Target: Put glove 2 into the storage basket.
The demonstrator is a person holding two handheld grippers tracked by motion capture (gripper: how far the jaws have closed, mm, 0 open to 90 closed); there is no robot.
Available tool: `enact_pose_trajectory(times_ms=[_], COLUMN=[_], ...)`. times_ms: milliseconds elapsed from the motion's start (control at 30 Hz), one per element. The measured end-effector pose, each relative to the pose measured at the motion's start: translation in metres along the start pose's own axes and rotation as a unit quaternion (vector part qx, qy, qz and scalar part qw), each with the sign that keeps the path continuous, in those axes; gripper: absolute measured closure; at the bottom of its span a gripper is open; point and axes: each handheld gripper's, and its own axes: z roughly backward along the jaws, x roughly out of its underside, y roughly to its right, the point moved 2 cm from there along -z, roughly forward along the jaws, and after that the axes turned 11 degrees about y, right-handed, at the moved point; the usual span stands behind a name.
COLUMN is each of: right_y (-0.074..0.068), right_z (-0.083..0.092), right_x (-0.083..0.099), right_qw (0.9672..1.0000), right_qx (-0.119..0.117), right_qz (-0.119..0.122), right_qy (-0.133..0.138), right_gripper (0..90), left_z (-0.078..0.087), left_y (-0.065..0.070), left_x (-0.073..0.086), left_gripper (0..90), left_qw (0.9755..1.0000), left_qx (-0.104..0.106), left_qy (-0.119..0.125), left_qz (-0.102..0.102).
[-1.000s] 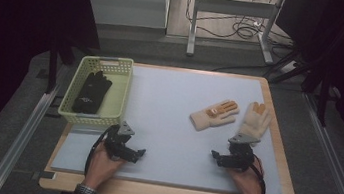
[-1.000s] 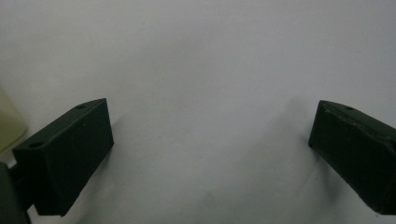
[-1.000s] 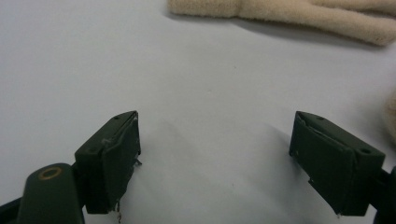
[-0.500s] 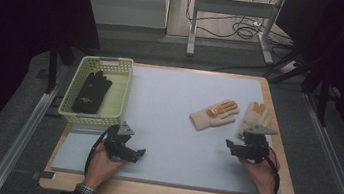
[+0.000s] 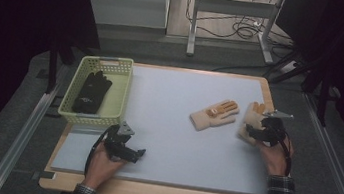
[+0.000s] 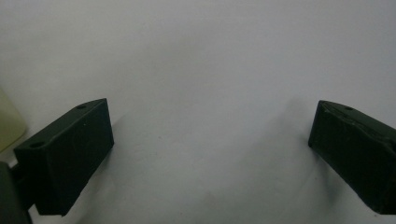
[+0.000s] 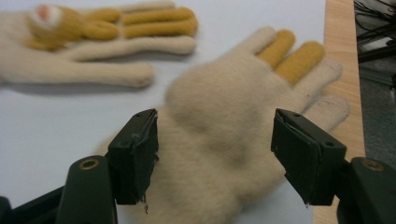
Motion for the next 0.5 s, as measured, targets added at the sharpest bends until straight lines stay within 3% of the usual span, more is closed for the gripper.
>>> enact_pose_trajectory(times_ms=[167, 267, 300, 333, 500], right_y=[0.003, 0.005, 0.005, 0.005, 0.003], right_z=[-0.016, -0.022, -0.022, -0.022, -0.019], right_x=[0.006, 0.008, 0.009, 0.010, 0.014], right_qw=[0.9999, 0.9998, 0.9997, 0.9989, 0.9970], right_qx=[0.001, -0.008, -0.012, -0.031, -0.048], right_qz=[-0.003, -0.017, -0.022, -0.036, -0.060], right_qy=[-0.011, -0.009, -0.009, -0.004, 0.005], right_gripper=[24.1, 25.1, 29.3, 38.3, 62.3], left_z=[0.000, 0.000, 0.000, 0.000, 0.000], left_y=[0.000, 0.000, 0.000, 0.000, 0.000], left_x=[0.000, 0.000, 0.000, 0.000, 0.000], left_gripper=[0.2, 0.2, 0.2, 0.2, 0.3], left_qw=[1.0000, 1.0000, 1.0000, 1.0000, 1.0000], left_qx=[0.000, 0.000, 0.000, 0.000, 0.000], left_qy=[0.000, 0.000, 0.000, 0.001, -0.002], left_qz=[0.000, 0.000, 0.000, 0.000, -0.002])
